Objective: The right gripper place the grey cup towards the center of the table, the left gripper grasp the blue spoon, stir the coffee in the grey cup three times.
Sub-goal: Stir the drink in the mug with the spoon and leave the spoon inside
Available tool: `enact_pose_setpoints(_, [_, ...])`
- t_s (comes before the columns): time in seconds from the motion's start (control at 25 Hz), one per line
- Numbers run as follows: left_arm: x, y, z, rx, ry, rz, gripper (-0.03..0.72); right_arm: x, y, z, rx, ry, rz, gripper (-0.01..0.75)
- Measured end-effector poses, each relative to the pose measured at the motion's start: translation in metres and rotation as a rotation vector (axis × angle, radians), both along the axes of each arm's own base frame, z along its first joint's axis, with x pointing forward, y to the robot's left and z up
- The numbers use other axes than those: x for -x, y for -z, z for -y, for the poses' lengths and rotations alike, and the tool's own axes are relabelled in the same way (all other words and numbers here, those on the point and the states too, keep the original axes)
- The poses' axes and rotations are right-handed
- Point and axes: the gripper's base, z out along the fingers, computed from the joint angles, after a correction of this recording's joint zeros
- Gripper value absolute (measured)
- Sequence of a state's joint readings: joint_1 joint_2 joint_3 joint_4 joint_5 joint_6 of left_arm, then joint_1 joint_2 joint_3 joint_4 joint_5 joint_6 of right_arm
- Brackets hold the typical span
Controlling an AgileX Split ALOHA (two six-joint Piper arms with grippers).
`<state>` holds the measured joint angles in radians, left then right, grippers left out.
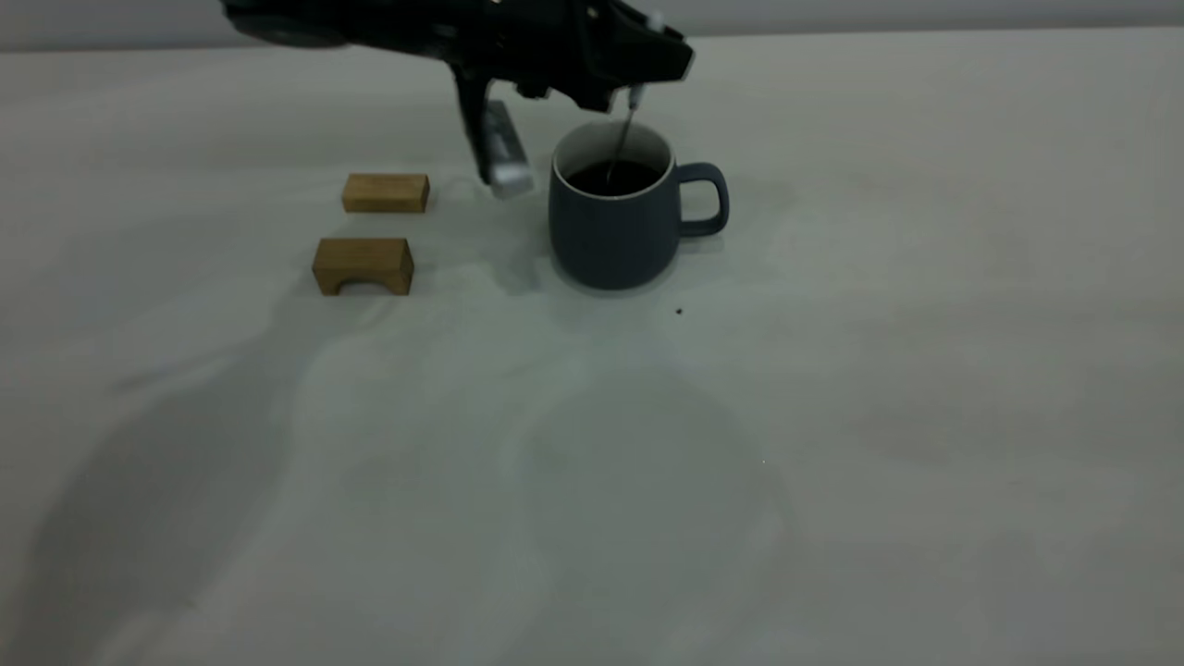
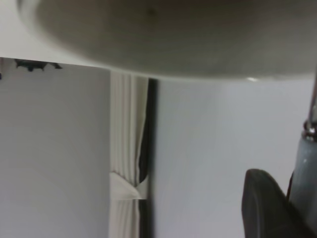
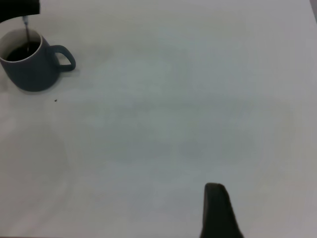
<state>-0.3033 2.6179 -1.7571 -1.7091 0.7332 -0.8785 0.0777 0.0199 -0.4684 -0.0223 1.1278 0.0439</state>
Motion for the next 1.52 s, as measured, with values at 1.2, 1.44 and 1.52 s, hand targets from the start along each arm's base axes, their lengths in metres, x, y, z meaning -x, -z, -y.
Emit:
enact_pose_setpoints(1.2, [0.005,0.007,-0.006,0.0,0.062,-0.064,0.138,0.0,0.0,0.0,0.0,0.0,0.0,0.523])
enact_pose_setpoints(1.44, [0.012,0.003,0.007,0.029,0.129,-0.03,0.138,0.0,0.0,0.0,0.0,0.0,0.0,0.523])
enact_pose_setpoints(1.52, [0.016,0.001,0.008,0.06,0.171,-0.035,0.138,0.0,0.0,0.0,0.0,0.0,0.0,0.523])
